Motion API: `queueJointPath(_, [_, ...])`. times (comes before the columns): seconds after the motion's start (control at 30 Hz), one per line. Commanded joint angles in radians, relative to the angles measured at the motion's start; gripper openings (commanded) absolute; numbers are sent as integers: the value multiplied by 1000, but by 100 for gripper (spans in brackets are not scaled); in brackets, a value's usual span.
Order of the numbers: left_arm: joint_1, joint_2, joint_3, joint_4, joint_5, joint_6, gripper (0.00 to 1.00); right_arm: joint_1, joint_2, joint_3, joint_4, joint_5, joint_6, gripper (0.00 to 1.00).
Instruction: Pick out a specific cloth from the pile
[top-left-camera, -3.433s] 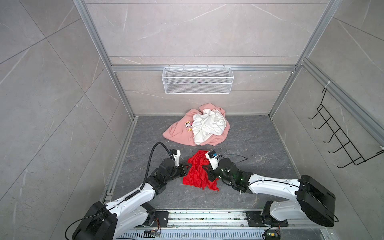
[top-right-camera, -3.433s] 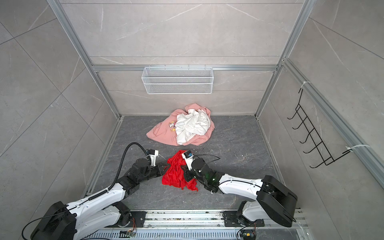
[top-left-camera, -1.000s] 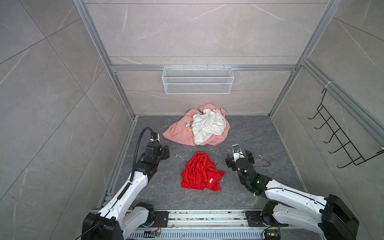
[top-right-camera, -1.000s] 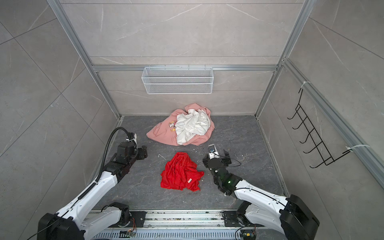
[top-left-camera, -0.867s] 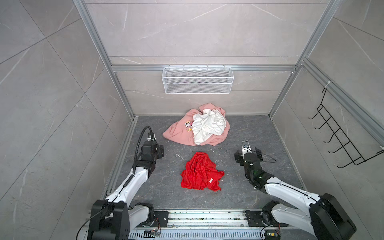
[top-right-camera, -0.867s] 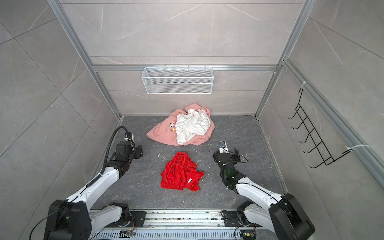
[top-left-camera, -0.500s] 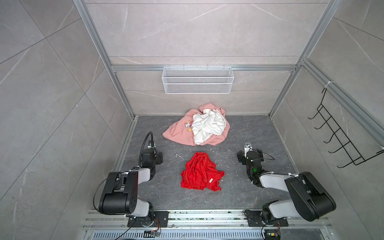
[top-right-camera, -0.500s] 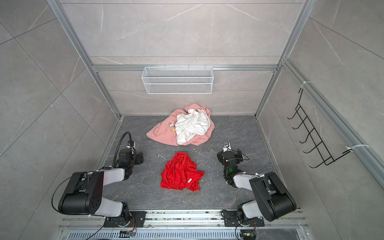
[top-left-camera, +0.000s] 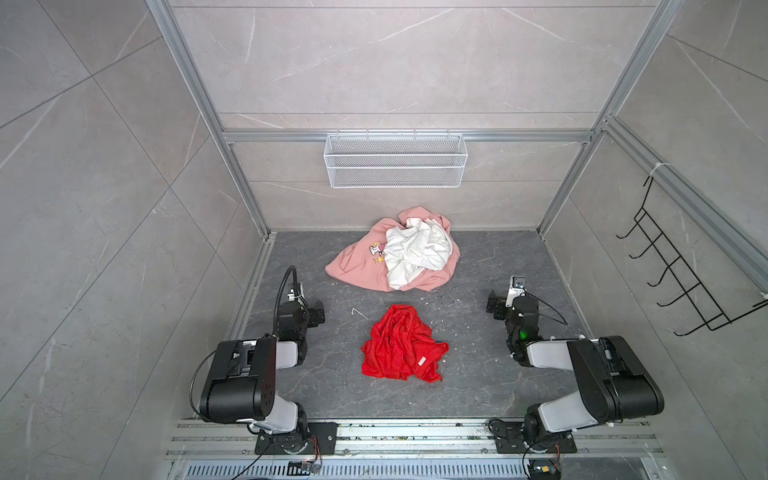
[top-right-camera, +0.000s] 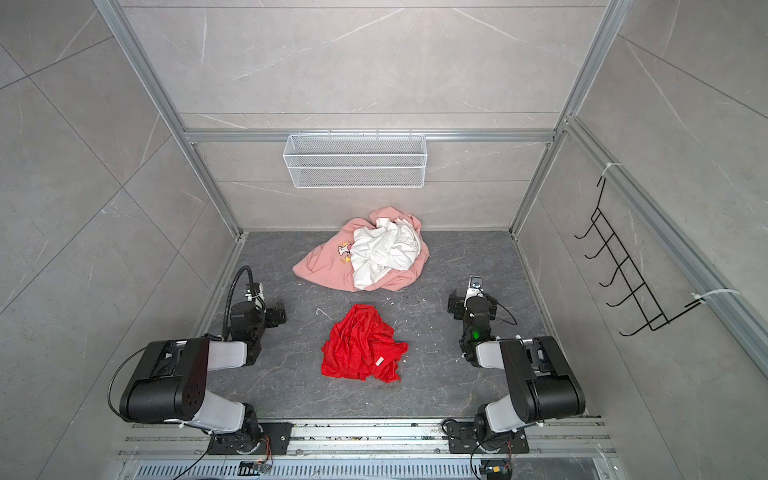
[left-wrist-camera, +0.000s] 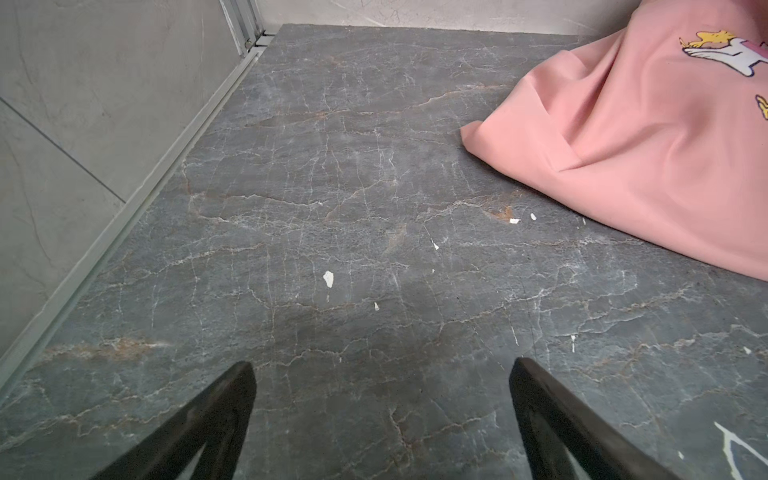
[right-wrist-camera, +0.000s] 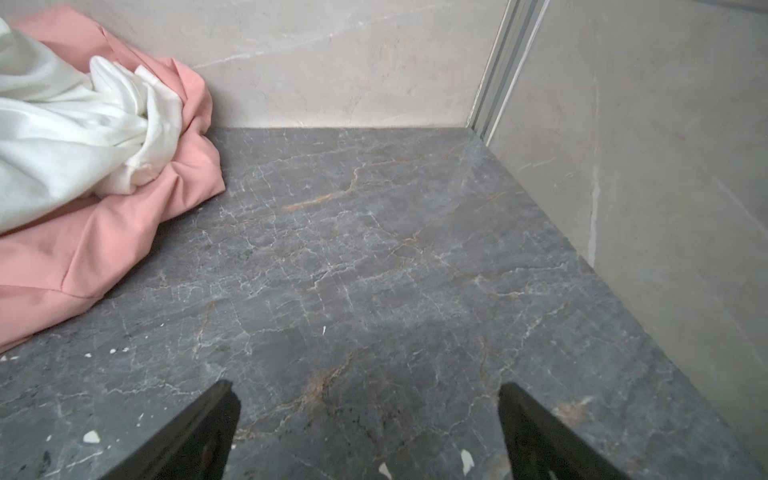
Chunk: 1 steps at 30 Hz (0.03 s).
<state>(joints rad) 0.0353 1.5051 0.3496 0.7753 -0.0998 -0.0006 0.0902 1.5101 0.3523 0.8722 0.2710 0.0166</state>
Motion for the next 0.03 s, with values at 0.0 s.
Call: queueJointPath(0.0, [6, -3, 17, 63, 12, -9, 100, -1, 15, -16, 75, -59, 28, 100])
